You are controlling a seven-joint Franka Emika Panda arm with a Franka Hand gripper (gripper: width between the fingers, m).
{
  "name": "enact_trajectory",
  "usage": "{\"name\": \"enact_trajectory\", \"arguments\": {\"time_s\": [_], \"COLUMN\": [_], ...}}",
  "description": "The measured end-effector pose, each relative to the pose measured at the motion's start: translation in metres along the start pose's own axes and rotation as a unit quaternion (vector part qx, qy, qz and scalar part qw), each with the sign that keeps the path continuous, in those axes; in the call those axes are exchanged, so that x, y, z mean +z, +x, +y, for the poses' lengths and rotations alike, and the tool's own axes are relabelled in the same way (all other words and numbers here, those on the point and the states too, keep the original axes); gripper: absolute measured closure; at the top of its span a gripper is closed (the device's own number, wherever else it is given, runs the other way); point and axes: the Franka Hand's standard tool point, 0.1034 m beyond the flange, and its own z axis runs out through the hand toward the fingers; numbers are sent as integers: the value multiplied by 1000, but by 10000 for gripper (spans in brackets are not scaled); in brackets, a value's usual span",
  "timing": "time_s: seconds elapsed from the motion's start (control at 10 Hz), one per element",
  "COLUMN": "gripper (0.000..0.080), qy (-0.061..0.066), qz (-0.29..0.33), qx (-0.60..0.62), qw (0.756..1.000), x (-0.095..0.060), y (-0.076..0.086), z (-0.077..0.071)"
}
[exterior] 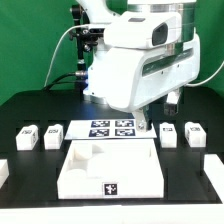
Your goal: Assemble one leg
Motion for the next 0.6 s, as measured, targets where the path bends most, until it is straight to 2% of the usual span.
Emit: {"name": "enact_trajectory", "arguments": {"time_s": [0.6], "gripper": [150], "qy": [0], "qz": [0], "qx": [0], "qw": [1000], "x": [0], "y": [0], "z": [0]}}
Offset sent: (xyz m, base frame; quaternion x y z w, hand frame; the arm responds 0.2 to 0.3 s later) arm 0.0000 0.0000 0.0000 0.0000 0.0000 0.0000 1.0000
